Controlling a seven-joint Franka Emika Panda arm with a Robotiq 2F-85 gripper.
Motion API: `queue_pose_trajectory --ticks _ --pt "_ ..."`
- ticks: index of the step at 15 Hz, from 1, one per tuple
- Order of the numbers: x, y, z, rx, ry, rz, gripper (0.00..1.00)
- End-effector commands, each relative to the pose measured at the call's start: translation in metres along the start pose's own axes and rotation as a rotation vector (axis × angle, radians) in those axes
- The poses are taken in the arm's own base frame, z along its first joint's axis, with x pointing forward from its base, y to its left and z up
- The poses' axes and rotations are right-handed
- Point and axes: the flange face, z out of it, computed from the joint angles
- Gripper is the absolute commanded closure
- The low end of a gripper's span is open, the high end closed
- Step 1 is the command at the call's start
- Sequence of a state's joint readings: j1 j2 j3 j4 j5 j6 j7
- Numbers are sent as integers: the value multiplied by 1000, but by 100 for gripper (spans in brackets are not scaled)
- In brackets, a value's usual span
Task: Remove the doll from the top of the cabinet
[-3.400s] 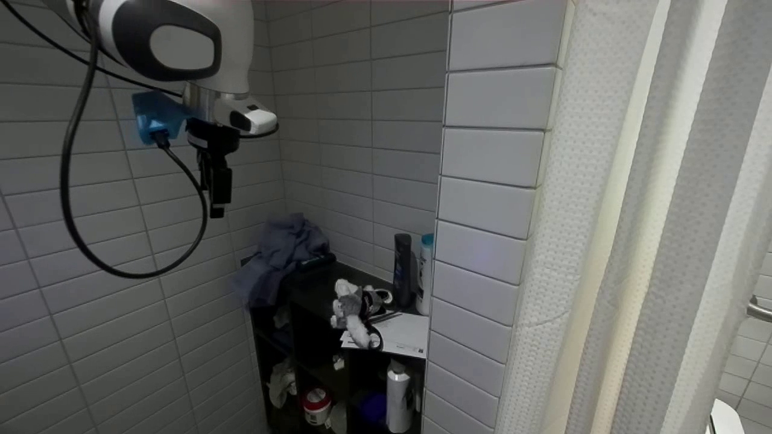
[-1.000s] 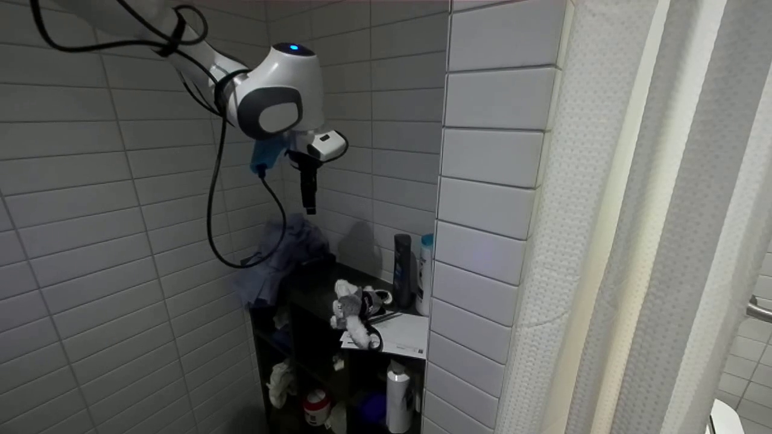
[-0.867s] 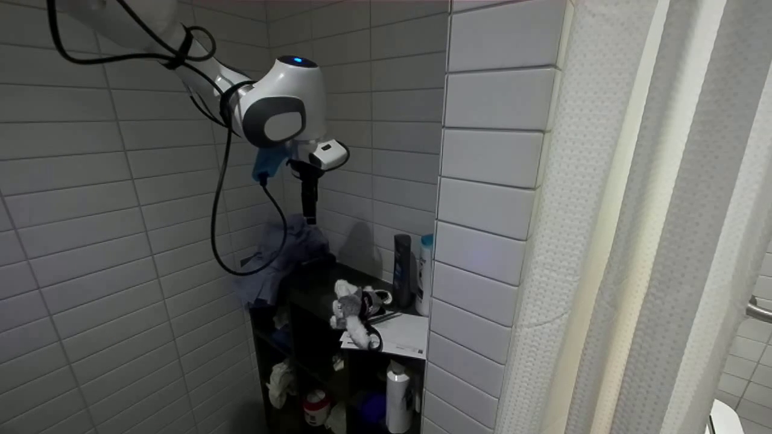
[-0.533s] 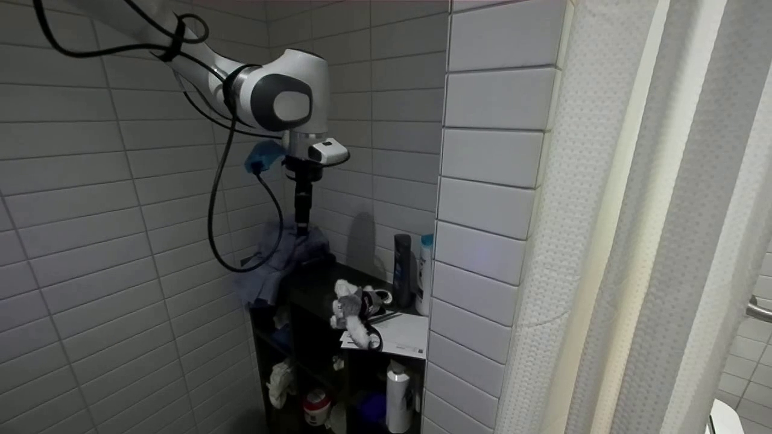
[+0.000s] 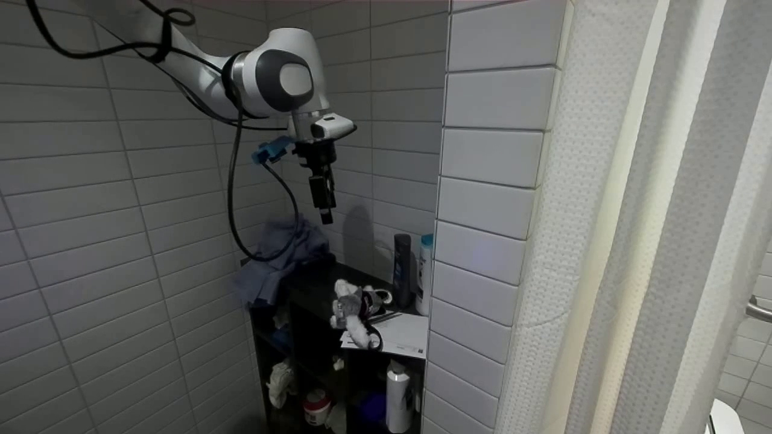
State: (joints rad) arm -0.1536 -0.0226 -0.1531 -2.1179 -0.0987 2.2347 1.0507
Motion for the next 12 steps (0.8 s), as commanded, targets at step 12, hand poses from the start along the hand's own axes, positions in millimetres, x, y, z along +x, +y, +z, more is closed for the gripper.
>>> queue_pose_trajectory --ticks 12 --pt "10 -82 66 22 -277 -11 0"
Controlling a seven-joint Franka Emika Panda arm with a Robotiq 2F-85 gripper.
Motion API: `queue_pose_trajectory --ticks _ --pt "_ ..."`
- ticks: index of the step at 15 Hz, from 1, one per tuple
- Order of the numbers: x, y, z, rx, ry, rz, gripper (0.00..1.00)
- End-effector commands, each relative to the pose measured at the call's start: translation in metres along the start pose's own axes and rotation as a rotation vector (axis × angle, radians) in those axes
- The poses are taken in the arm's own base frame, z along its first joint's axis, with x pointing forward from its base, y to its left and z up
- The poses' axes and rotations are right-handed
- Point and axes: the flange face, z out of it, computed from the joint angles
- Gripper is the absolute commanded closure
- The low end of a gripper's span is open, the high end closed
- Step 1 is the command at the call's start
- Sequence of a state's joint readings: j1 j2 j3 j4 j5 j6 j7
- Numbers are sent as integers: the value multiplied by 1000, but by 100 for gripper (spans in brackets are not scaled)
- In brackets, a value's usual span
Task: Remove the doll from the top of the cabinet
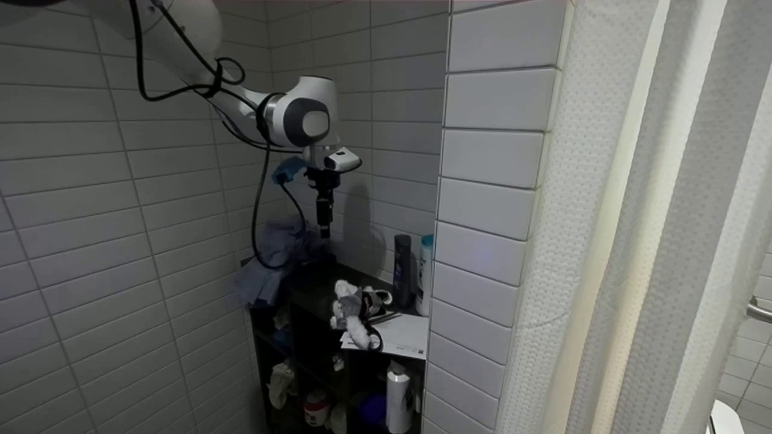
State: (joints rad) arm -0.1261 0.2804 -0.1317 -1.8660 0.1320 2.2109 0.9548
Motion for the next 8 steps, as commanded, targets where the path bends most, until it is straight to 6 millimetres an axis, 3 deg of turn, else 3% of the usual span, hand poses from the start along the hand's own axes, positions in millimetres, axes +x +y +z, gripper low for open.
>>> queue_pose_trajectory --ticks 1,8 --pt "15 6 -5 -1 -144 14 0" --pt "34 37 7 -36 -225 32 0"
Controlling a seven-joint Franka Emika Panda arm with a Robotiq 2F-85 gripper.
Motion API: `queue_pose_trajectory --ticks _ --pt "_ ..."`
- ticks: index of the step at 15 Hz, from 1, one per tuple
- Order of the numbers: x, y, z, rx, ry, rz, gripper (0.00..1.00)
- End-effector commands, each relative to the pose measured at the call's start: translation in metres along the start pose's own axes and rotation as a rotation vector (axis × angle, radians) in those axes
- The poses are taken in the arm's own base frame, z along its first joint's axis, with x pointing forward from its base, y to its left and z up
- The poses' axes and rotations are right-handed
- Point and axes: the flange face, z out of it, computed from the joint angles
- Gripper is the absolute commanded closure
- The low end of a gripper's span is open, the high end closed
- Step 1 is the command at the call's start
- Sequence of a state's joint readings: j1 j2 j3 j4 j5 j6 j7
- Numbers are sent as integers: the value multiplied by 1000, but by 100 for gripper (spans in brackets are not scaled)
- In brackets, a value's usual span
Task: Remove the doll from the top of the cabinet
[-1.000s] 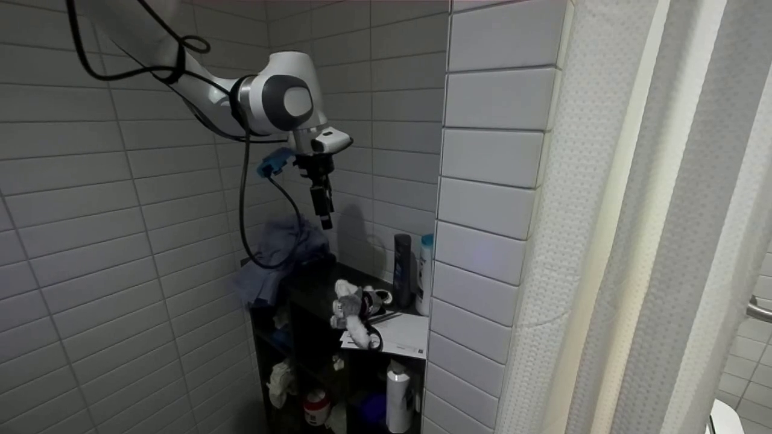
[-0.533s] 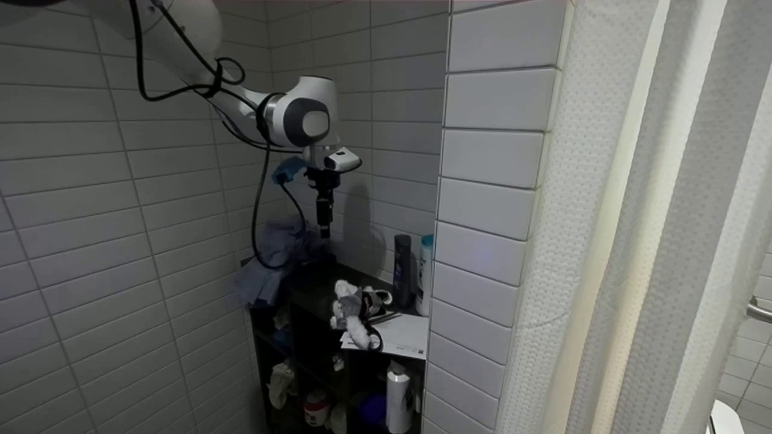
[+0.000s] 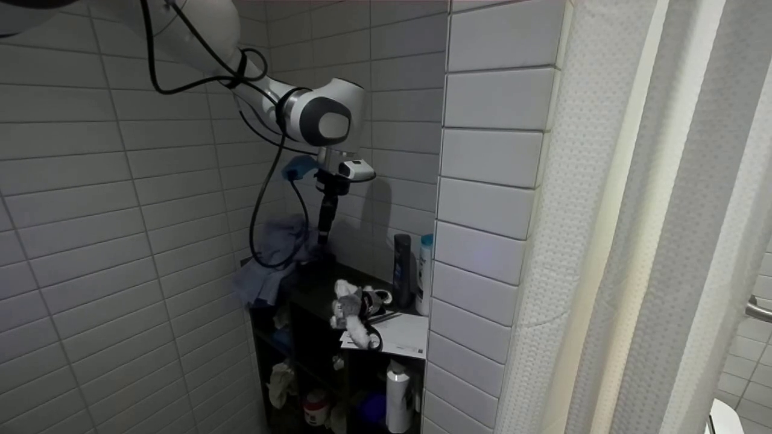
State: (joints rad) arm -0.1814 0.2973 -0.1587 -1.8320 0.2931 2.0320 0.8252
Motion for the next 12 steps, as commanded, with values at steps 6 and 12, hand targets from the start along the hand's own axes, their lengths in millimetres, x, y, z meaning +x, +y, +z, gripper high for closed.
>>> queue_pose_trajectory --ticks 6,12 --pt "14 2 19 -31 -74 -44 0" --pt "19 -19 51 -84 -152 -70 0"
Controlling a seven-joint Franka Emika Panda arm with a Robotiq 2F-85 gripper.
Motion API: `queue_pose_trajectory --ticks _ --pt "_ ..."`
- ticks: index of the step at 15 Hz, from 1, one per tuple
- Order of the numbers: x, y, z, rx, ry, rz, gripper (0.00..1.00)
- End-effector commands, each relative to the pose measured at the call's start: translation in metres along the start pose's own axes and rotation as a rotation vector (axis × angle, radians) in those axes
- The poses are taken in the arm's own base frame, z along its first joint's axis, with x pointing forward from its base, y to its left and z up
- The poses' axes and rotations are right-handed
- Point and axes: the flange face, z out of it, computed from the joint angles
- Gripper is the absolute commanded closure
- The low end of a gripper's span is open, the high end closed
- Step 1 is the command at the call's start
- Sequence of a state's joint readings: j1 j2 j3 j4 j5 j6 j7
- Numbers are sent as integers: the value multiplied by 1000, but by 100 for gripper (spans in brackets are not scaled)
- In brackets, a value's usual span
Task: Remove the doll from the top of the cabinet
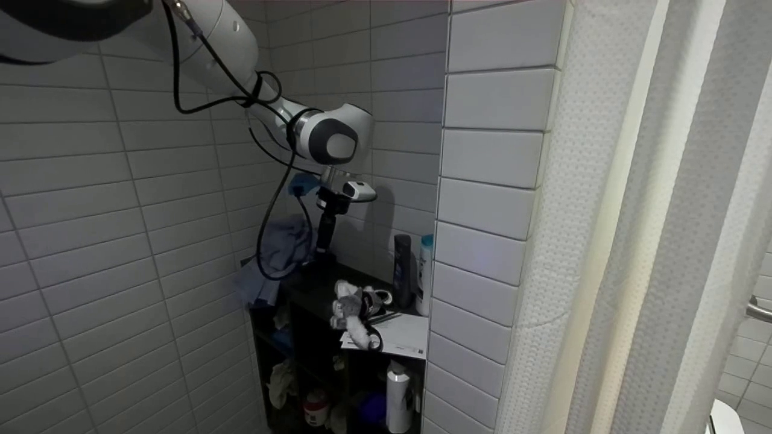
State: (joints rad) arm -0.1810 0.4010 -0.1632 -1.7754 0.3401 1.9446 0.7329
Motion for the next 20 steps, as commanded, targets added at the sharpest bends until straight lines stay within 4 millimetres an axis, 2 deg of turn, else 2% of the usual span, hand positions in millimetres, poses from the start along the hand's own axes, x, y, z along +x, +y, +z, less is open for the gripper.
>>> queue_pose_trajectory --ticks 1,4,6,10,11,14,20 --pt "17 -16 5 -10 -59 -4 0" --pt "31 -21 4 4 -118 12 0" --pt "34 -17 0 -25 -197 -104 0" --pt "38 3 -11 -168 -258 -277 0" --pt "34 2 -4 -118 -234 -208 0" --pt "35 5 -10 -150 -252 -256 0" --pt "35 4 -7 -157 -256 -262 0"
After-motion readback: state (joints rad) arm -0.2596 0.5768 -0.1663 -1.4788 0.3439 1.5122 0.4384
